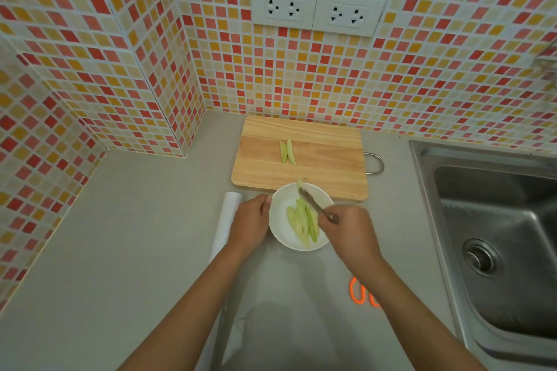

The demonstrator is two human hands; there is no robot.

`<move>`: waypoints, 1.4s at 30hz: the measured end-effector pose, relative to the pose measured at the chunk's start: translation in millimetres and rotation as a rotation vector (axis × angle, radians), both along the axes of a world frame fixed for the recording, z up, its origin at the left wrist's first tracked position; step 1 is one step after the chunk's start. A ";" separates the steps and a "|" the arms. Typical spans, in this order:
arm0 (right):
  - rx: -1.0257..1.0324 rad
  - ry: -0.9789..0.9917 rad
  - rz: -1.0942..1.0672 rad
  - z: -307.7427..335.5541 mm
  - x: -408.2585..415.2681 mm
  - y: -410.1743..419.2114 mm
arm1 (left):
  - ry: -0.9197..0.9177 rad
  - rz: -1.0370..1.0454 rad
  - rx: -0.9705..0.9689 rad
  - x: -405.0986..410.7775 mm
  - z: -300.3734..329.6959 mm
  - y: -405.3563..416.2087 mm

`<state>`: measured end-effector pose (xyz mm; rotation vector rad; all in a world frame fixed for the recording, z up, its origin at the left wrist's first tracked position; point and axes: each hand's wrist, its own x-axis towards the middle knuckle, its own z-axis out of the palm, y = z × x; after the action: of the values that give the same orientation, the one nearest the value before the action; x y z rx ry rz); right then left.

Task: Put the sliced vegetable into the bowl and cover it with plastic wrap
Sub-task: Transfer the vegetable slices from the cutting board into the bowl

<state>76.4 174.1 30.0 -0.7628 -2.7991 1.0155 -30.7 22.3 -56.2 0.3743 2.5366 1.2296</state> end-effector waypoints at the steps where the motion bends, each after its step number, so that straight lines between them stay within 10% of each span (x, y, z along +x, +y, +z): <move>1: 0.000 -0.036 0.007 -5.4 10.7 -3.3 | -0.004 0.004 0.004 -0.2 -0.3 0.1; 23: 0.154 -0.212 0.004 -32.1 -139.9 19.0 | 0.046 -0.019 0.009 -0.3 -4.3 -1.9; 42: -0.022 0.055 -0.041 7.7 -52.2 9.8 | 0.031 -0.029 0.007 -2.0 -2.0 -2.7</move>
<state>24.2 183.9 37.7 -0.7787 -2.7199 1.0454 -32.7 19.7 -58.2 0.4329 2.5445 1.2312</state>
